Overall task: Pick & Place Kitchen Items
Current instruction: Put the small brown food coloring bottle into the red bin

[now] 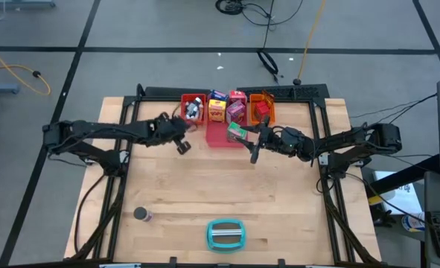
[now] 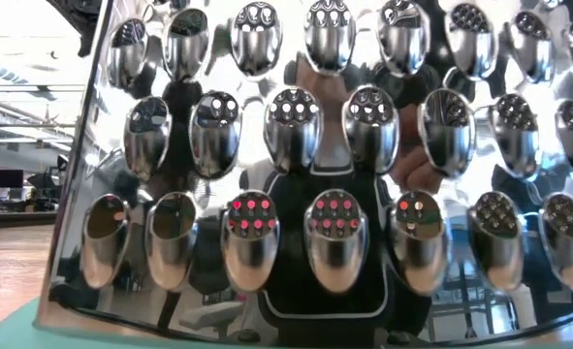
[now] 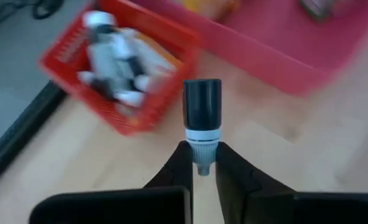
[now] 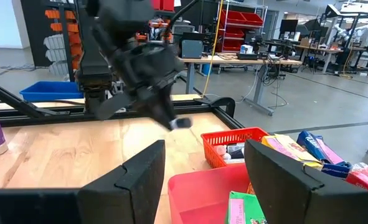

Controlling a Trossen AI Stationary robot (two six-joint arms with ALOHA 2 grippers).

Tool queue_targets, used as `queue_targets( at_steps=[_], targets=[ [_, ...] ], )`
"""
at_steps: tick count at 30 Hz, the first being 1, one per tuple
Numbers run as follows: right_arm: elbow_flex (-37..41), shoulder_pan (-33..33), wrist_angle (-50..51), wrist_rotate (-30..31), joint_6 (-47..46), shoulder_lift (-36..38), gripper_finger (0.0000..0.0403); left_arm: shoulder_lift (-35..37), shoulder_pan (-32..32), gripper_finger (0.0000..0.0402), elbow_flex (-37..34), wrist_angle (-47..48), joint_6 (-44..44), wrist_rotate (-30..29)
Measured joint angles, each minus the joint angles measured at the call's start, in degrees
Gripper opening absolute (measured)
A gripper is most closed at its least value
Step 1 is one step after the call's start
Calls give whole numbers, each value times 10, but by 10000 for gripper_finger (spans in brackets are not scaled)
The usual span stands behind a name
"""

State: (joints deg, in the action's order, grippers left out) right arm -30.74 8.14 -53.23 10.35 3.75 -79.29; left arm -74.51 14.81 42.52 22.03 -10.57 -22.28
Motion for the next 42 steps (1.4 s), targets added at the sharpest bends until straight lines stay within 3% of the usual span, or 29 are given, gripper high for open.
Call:
queue_targets(
  at_steps=[6, 18, 33, 38, 42],
  targets=[
    [0, 0, 0, 0, 0, 0, 210, -1, 67, 26, 0, -57, 5, 1],
    [0, 0, 0, 0, 0, 0, 210, -6, 169, 25, 0, -160, 33, 81],
    [0, 0, 0, 0, -1, 0, 210, -126, 222, 38, 1, -241, 34, 131],
    [0, 0, 0, 0, -1, 0, 210, -135, 223, 45, 1, -251, 33, 148],
    [0, 0, 0, 0, -1, 0, 210, -135, 222, 72, 1, -254, 33, 148]
  ],
)
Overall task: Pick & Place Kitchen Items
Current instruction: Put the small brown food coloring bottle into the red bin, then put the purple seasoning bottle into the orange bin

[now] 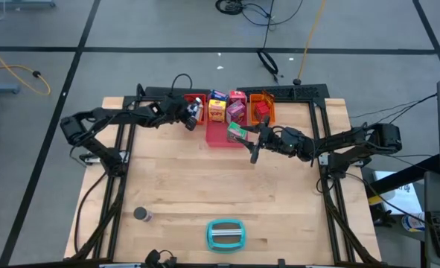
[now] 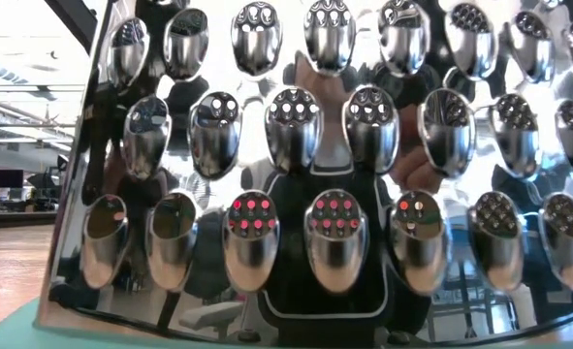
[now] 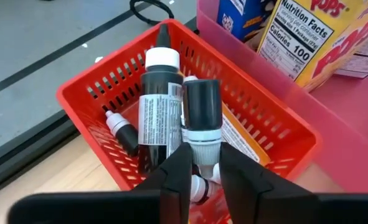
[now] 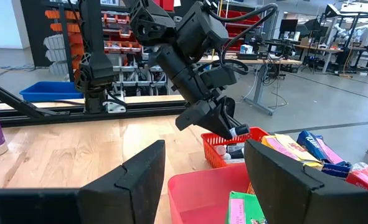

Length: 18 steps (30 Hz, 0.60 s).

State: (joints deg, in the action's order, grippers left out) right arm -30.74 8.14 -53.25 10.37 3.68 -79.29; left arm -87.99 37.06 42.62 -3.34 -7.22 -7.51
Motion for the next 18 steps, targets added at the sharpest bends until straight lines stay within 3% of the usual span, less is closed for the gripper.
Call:
queue_targets(
  at_steps=[11, 18],
  targets=[
    [0, 0, 0, 0, 0, 0, 210, 2, 0, 154, 0, 5, -1, 0],
    [0, 0, 1, 0, 0, 0, 210, 83, -21, 165, 0, 120, -10, 66]
  ],
)
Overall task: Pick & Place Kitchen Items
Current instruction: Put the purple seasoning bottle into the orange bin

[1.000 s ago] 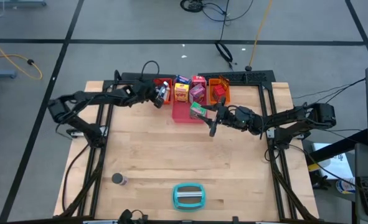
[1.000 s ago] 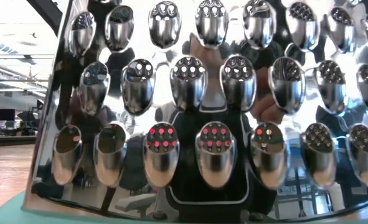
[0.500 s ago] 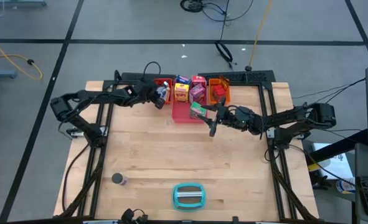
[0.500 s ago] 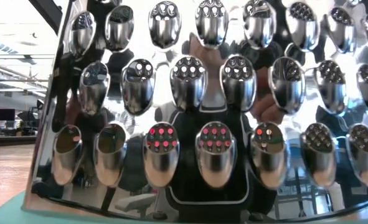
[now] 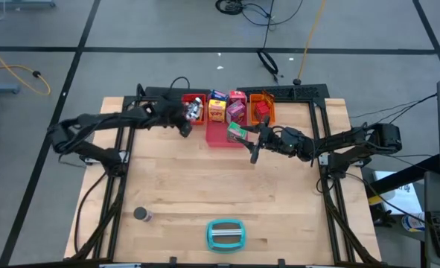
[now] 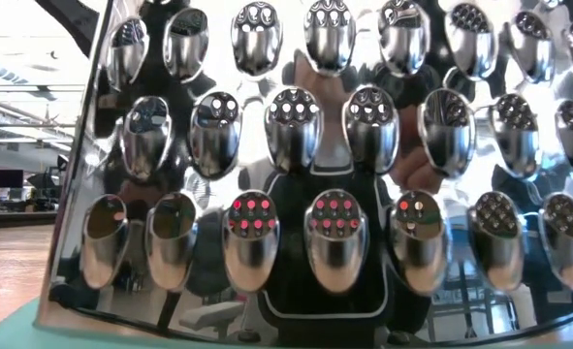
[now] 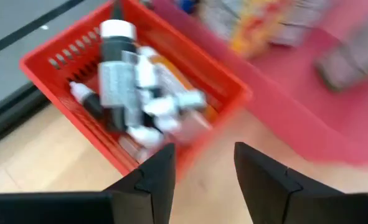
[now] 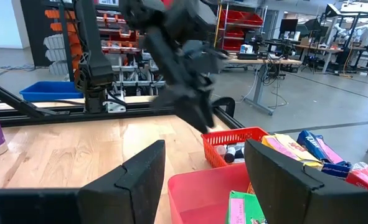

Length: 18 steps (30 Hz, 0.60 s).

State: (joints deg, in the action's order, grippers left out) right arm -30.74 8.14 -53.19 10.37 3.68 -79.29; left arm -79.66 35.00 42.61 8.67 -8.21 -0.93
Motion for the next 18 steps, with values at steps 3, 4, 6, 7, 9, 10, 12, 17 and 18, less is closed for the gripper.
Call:
queue_targets(
  at_steps=[3, 4, 6, 7, 9, 10, 12, 17, 18],
  targets=[
    [0, 0, 4, 0, 0, 0, 210, 61, -32, 165, 0, 64, -6, -1],
    [0, 0, 5, 0, 0, 0, 210, 83, -46, 165, 0, 87, -10, -3],
    [0, 0, 10, 0, 0, 0, 210, 127, -78, 166, 0, 127, -17, -7],
    [0, 0, 12, 0, 0, 0, 210, 149, -96, 166, 0, 142, -24, -7],
    [0, 0, 14, 0, 0, 0, 210, 192, -135, 166, 0, 179, -38, -13],
    [0, 0, 13, 0, 0, 0, 210, 213, -157, 166, 0, 198, -47, -24],
    [0, 0, 13, 0, 0, 0, 210, 251, -205, 166, -1, 231, -76, -53],
    [0, 0, 12, 0, -19, 0, 210, 338, -340, 166, -46, 248, -186, -84],
    [0, 0, 12, 0, -18, 0, 210, 352, -368, 166, -57, 242, -211, -88]
  ],
)
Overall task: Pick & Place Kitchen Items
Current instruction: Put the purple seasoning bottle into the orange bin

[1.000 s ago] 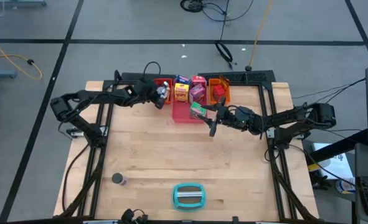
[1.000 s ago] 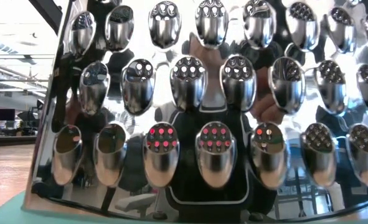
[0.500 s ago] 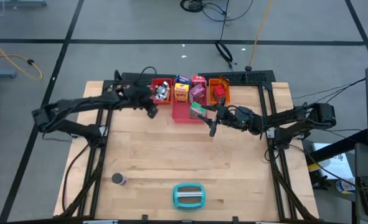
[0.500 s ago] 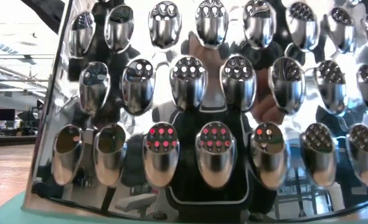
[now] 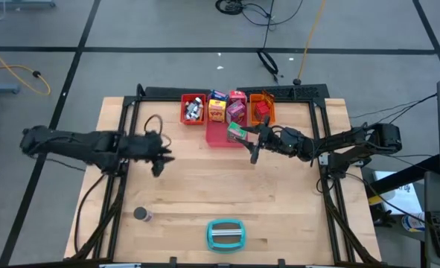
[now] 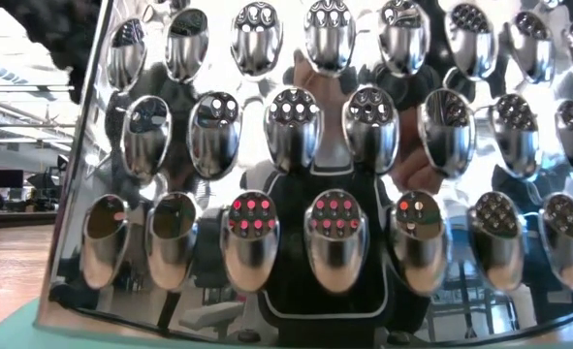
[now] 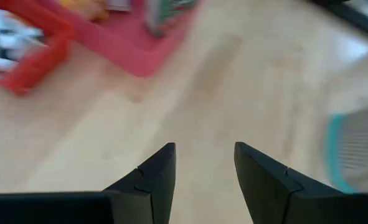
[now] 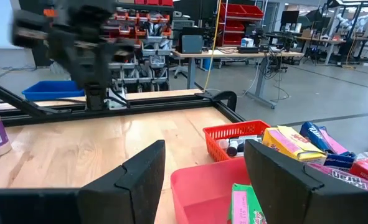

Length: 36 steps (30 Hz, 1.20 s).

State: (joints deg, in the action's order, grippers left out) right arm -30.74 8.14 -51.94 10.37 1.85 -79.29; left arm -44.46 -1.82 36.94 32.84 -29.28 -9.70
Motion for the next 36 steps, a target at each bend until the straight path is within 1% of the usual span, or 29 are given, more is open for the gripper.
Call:
queue_targets(
  at_steps=[3, 7, 11, 15, 19, 26, 29, 36],
  targets=[
    [0, 0, 0, 0, 4, 0, 210, 31, -84, 166, -27, -14, -61, -33],
    [0, 0, 0, 0, 4, 0, 210, 35, -191, 166, -49, -43, -116, -68],
    [0, 0, 0, 0, 4, 0, 210, 8, -293, 166, -54, -74, -106, -99],
    [0, 0, 0, 0, 3, 0, 210, -21, -374, 166, -54, -94, -94, -134],
    [0, 0, 0, 0, 3, 0, 210, -45, -432, 166, -54, -106, -142, -174],
    [0, 0, 0, 0, 3, 0, 210, -80, -521, 166, -54, -105, -261, -210],
    [0, 0, 0, 0, 3, 0, 210, -91, -558, 165, -54, -105, -309, -237],
    [0, 0, 0, 0, -7, 0, 210, -103, -619, 165, -54, -106, -411, -265]
  ],
)
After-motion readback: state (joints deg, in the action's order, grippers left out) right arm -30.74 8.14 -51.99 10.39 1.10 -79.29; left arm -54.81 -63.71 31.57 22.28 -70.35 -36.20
